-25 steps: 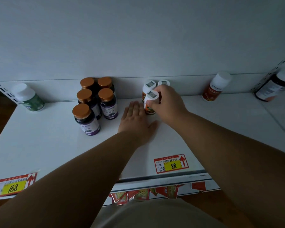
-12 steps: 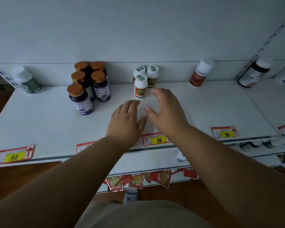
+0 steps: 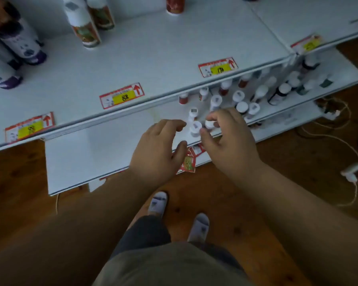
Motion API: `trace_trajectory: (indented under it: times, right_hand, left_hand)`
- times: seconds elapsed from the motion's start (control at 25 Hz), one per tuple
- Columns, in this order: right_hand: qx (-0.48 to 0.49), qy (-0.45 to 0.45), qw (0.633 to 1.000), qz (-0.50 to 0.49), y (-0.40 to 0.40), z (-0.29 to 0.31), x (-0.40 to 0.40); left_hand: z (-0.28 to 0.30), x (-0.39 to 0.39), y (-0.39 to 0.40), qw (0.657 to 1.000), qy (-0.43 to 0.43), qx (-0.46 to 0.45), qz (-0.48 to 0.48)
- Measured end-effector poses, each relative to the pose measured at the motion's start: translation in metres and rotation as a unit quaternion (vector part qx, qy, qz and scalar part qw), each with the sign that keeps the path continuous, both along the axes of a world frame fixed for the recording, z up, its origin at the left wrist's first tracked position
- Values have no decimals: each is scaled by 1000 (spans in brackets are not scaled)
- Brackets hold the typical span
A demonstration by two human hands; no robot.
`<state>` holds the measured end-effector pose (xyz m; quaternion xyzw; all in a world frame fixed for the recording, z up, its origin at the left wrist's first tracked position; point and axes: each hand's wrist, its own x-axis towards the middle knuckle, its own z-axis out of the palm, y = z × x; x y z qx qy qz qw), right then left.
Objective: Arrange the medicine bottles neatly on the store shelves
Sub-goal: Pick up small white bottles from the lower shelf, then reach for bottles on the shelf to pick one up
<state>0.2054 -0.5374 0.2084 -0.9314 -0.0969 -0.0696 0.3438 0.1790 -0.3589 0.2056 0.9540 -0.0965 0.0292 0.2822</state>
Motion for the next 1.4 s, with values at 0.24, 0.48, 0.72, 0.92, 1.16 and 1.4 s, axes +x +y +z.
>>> trace_trajectory:
  times: [0.24,0.48,0.72,0.92,1.16,1.4]
  right_hand:
    - [-2,87,992,-96,-12,-147,19]
    - [22,165,976,-139,18,-296,84]
    - [185,157,903,-355,62,-383,148]
    - [498,238,786,-278,55,-336,115]
    - [724,315,588,-175,-12,-157,14]
    - [704,273,648,-100,-83,12,-41]
  left_hand:
    - [-138,44,-21,995,95,14,-39]
    - [-260,100,-14,994,98,41,-27]
    - [-308,138,4,995,98,23,-7]
    - [-285,127,15,986,140,-86,44]
    - [-143,47,-36,927,257,-269,51]
    - [6,-4,-96,927,197,-312,-61]
